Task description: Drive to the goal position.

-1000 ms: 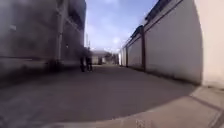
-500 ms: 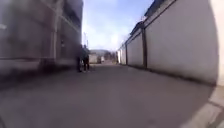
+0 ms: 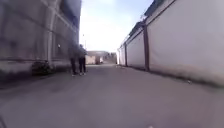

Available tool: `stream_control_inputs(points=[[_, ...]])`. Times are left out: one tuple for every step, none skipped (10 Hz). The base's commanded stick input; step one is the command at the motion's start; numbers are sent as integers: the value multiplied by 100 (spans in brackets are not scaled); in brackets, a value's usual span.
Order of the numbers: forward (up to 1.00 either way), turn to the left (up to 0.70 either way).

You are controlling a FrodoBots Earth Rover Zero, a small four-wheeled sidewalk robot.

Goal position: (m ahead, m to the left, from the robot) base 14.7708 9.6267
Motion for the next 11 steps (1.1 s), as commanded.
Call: stream_control_inputs(points=[[100,0],[100,0],[100,0],[100,0],[100,0],[100,0],[100,0],[100,0],[100,0],[100,0],[100,0]])
